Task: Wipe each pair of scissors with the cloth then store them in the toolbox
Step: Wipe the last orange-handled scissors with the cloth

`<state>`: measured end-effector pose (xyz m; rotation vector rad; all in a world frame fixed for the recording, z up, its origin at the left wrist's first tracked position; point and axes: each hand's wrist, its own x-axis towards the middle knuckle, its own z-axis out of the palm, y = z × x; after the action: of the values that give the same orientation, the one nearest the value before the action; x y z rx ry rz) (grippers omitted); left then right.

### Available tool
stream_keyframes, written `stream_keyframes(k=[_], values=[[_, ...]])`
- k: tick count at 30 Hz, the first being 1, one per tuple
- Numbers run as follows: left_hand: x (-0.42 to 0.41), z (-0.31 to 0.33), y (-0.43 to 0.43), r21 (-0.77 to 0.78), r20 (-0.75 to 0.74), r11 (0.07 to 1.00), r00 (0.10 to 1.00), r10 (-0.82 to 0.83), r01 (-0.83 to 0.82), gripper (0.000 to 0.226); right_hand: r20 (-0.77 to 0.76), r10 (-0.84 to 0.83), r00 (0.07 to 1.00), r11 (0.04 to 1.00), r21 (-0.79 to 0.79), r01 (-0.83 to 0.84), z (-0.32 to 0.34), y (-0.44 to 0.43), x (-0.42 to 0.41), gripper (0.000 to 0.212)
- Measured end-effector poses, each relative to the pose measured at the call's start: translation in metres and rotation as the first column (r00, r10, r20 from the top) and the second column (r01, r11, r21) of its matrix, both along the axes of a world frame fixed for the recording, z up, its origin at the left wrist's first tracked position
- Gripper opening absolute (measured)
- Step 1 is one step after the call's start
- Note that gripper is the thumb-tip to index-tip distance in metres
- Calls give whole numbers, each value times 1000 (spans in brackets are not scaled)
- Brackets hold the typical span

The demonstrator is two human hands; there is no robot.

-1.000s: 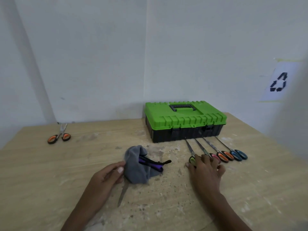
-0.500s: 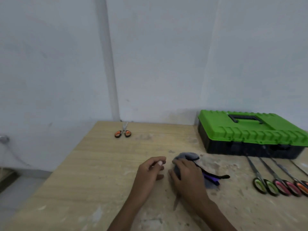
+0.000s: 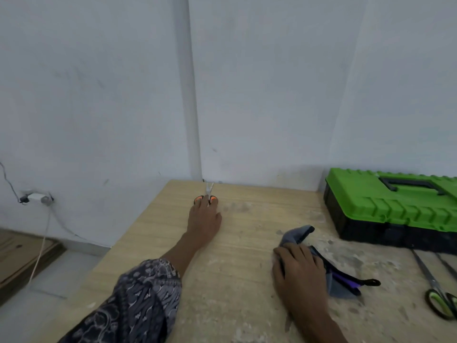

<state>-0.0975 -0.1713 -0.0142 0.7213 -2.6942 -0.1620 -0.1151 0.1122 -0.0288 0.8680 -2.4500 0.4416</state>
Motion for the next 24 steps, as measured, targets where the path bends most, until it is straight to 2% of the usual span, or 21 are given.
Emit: stream_keyframes(k=[5, 9, 13, 16, 19, 24], values=[[-13, -21, -17, -21, 48, 1000, 999, 12, -11, 65, 1, -3, 1000, 1000, -16, 3, -1, -1, -2, 14], [-5, -24, -9, -28, 4, 1000, 1000, -7, 8, 59, 25, -6, 1000, 999, -40, 7, -1, -1, 0, 14], [19, -16, 19, -12, 44, 999, 998, -33, 34, 52, 90, -8, 996, 992, -124, 19, -3, 0, 0, 18], [47, -3, 55, 9, 27, 997, 996, -81, 81, 41, 132, 37, 991, 974, -226, -6, 0, 3, -1, 25], [76, 3, 90, -6, 54, 993, 991, -120, 120, 44, 190, 80, 979, 928, -372, -4, 5, 9, 1, 31], [116, 0, 134, -33, 115, 984, 978, -173, 178, 48, 342, 180, 922, 764, -639, 88, 16, 24, 13, 30]])
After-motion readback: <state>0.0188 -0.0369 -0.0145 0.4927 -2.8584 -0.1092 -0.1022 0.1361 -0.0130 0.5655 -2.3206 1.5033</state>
